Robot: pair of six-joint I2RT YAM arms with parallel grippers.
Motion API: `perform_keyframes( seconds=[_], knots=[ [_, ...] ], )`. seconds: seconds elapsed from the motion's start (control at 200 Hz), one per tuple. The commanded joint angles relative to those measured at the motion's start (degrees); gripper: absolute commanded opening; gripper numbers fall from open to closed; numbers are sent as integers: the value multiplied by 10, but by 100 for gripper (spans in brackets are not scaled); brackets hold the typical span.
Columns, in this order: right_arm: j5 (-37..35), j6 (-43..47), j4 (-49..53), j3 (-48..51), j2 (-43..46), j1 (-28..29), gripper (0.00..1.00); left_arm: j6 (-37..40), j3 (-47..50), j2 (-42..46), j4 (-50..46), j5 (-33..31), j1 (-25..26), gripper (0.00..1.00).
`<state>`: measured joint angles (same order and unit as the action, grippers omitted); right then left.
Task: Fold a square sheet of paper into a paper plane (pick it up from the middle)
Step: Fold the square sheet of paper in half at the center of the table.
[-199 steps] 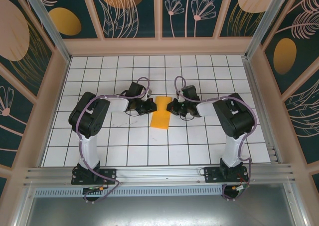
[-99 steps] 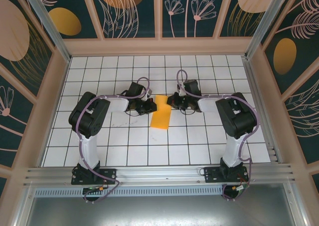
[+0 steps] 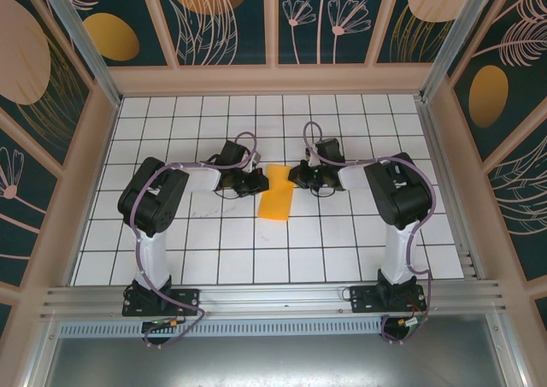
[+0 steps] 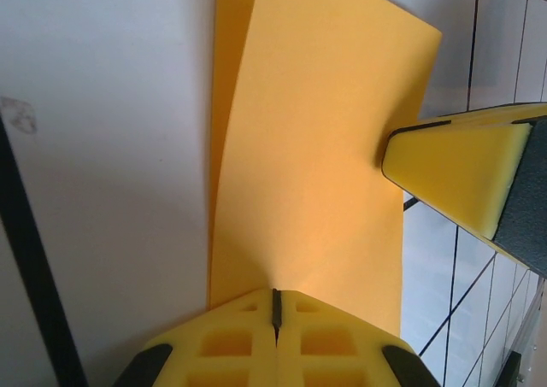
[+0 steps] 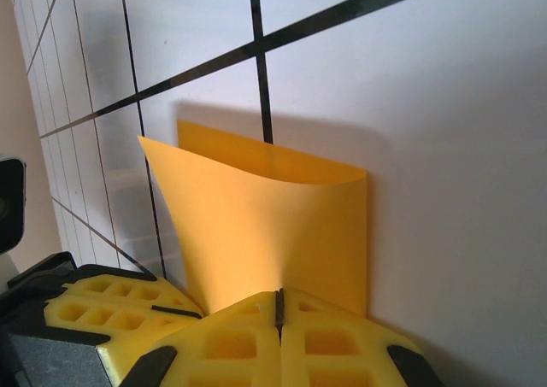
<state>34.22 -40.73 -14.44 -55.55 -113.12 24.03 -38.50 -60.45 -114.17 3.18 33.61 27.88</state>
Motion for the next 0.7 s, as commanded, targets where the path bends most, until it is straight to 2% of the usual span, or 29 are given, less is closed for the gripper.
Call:
perform_keyframes(
  seconds=[0.0,0.11,0.25,0.57,0.696],
  knots=[
    [-5,16,39,-22,7,-3,0,18,12,-32,-55,-39,3,0],
    [16,19,44,-54,24,-10,0,17,12,-31,-55,-39,3,0],
    [31,13,36,-75,-1,-23,0,16,12,-32,-55,-39,3,0],
    [-4,7,66,-77,-62,-30,0,17,11,-32,-56,-41,3,0],
    [-8,7,79,-88,-59,-33,0,18,11,-32,-58,-40,3,0]
  ],
)
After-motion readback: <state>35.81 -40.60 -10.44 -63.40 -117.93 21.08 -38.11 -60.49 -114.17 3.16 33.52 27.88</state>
